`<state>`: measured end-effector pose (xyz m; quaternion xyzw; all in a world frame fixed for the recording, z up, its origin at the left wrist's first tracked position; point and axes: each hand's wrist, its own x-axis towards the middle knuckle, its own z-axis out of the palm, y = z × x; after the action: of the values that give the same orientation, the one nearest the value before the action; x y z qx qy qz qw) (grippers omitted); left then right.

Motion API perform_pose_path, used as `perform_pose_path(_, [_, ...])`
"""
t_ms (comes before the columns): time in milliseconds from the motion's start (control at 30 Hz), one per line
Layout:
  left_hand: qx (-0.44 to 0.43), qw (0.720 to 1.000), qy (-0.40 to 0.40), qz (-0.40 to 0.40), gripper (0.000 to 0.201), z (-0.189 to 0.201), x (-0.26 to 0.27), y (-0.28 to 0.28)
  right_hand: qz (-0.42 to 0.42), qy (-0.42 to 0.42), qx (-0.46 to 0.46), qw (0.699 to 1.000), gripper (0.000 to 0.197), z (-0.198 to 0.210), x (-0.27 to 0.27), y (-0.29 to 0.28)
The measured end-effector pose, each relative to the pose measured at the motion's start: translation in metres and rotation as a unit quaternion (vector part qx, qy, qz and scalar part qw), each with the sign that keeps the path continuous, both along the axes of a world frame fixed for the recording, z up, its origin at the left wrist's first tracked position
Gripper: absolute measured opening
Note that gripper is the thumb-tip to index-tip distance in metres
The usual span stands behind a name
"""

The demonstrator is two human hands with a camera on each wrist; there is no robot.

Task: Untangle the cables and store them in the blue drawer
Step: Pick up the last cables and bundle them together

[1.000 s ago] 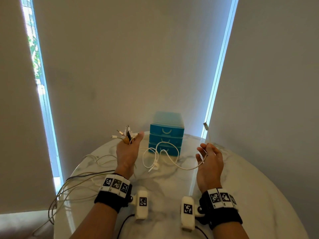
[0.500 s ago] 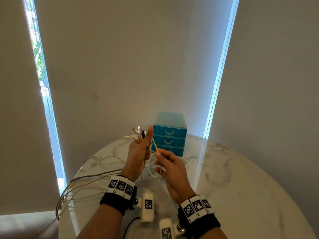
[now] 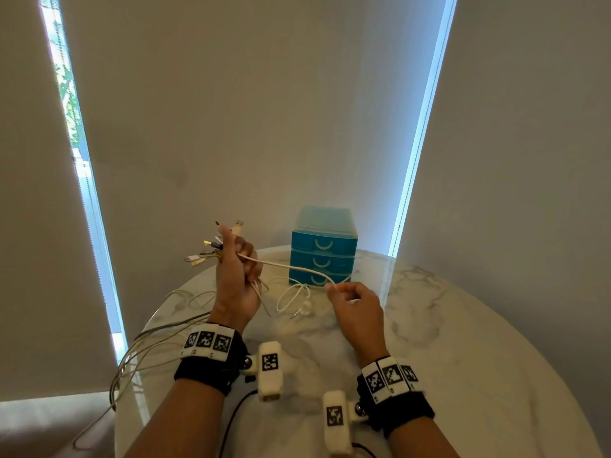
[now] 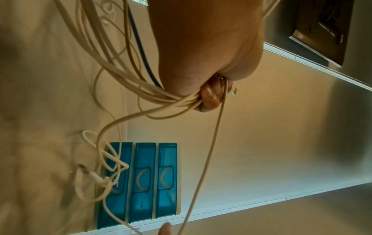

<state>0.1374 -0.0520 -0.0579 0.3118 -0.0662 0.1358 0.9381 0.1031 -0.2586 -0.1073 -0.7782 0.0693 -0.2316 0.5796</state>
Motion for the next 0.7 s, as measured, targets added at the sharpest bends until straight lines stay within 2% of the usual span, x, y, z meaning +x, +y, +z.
perform_pose_path(67, [-0.028,1.000,-0.001,-0.009,0.051,-0.001,0.000,0.001,-0.017,0.008,0.006,1.000,0.035,0.002,-0.001,-0.003])
perform_pose_path(133, [-0.061,0.998,-0.007,-0.016,0.052,-0.002,0.001,0.001,0.016,0.038,0.022,0.999,0.051,0.002,-0.002,-0.003])
perform_pose_path(200, [-0.104,0.994,-0.019,-0.032,0.052,-0.001,0.003,0.005,0.035,0.059,0.040,0.997,0.059,0.005,-0.005,-0.005])
perform_pose_path(267, [-0.137,0.989,-0.019,-0.046,0.054,-0.002,0.006,0.013,0.009,0.039,0.060,0.997,0.052,0.012,-0.008,-0.012])
perform_pose_path(300, [-0.129,0.990,-0.016,-0.047,0.054,-0.004,0.007,0.016,-0.003,0.015,0.085,0.996,0.041,0.016,-0.008,-0.017])
perform_pose_path(367, [-0.070,0.997,-0.007,-0.030,0.054,-0.006,0.008,0.019,-0.006,-0.028,0.156,0.987,0.013,0.025,-0.009,-0.029])
perform_pose_path(467, [0.041,0.999,0.020,-0.011,0.048,-0.006,0.010,0.013,0.087,-0.091,0.307,0.943,0.049,0.044,-0.011,-0.039])
perform_pose_path(533, [0.135,0.990,0.040,-0.015,0.041,-0.004,0.007,0.006,0.173,-0.110,0.352,0.913,0.056,0.059,-0.017,-0.035])
perform_pose_path(567, [0.185,0.981,0.048,-0.020,0.040,-0.004,0.004,0.002,0.202,-0.105,0.343,0.911,0.057,0.064,-0.020,-0.030])
perform_pose_path(700, [0.328,0.940,0.086,-0.028,0.045,-0.006,-0.004,-0.011,0.237,-0.060,0.200,0.949,0.056,0.064,-0.028,-0.008])
